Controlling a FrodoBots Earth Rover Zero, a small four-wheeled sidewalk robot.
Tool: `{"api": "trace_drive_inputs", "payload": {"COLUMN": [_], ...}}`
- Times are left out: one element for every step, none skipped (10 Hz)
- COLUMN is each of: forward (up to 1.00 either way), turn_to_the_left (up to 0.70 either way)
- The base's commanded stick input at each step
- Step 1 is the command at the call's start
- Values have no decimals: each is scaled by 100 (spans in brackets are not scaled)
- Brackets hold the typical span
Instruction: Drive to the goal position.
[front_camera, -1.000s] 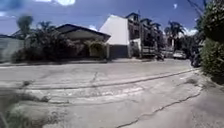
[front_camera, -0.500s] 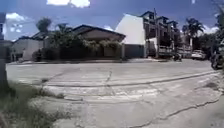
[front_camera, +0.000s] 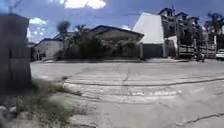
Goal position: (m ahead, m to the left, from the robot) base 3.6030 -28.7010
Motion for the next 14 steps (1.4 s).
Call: {"api": "trace_drive_inputs", "payload": {"forward": [0,0,0,0,0,3,29,70,70,70,70,70,70,70], "turn_to_the_left": [23,-47,-70,-70,-70,-69,-63,-35,-35,-35,-35,-35,-35,-35]}}
